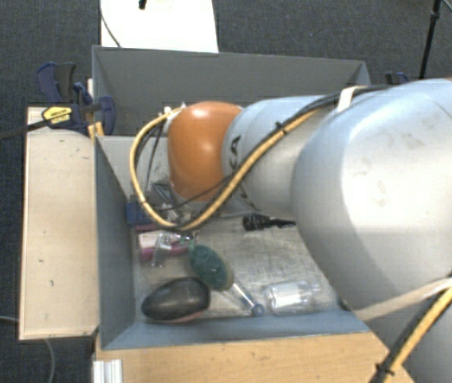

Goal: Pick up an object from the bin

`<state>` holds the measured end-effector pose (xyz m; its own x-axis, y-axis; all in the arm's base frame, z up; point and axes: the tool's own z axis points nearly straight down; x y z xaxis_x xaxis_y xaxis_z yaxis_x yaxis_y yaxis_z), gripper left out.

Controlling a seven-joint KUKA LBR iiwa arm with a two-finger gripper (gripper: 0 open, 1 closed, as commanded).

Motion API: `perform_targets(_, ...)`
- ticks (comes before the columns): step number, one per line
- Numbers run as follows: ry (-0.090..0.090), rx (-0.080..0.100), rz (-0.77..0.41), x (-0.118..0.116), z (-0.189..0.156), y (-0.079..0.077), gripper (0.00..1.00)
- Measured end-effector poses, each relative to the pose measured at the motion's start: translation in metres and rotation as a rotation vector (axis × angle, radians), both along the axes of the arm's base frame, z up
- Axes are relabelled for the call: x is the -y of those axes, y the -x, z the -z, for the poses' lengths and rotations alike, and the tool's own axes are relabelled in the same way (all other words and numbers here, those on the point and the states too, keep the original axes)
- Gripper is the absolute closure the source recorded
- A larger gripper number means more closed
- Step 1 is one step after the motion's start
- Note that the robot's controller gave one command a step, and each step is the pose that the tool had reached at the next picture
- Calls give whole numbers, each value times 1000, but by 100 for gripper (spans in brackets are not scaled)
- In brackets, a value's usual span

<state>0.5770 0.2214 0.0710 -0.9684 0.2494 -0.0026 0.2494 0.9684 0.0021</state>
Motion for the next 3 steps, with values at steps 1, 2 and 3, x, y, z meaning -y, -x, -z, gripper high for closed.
perform_targets(1,-1,1,4,-1,0,0,0)
perform_targets(2,-2,0,205,4,-1,12,0)
perform_targets(3,-3,3,207,4,-2,11,100)
